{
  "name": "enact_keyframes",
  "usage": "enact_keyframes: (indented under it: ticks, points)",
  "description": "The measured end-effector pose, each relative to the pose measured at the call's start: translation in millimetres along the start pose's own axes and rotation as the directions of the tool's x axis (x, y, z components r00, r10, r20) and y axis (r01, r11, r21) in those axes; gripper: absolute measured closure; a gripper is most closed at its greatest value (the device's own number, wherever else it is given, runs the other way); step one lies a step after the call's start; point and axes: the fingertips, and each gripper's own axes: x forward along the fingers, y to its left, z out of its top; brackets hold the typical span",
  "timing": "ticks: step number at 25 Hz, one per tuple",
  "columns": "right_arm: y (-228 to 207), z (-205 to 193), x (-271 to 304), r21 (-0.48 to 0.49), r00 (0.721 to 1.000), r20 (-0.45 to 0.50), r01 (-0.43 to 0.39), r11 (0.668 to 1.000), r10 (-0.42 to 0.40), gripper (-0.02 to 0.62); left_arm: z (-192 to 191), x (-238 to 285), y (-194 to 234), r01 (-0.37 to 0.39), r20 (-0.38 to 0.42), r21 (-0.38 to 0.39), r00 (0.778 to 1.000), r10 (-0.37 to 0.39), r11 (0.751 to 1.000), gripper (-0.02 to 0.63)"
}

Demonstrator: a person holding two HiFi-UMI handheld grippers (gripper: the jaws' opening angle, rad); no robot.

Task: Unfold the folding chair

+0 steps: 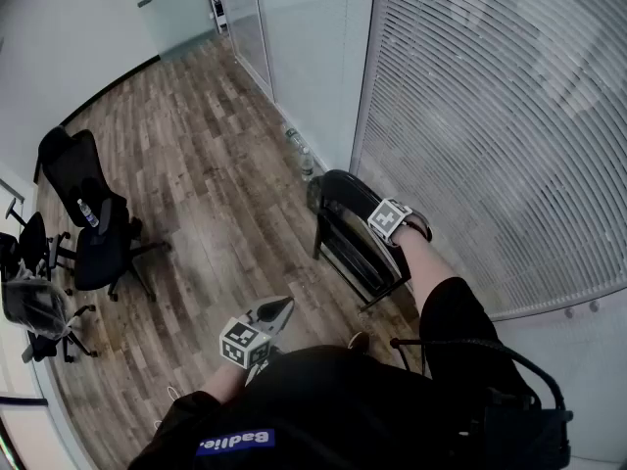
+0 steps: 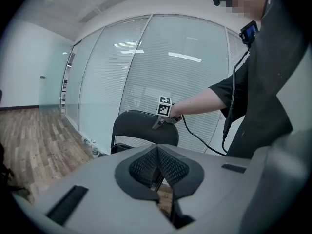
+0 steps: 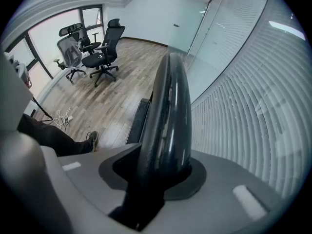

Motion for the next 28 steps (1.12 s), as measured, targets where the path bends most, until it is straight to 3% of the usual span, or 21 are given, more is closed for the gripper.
enact_keyframes:
  ticks: [28]
  points:
    - [0, 4, 1, -0.005, 1.0, -0.001, -0.001, 1.0, 0.001, 0.468, -4, 17, 1, 0.052, -0.01, -0.005, 0.999, -0.052, 0.999, 0.6]
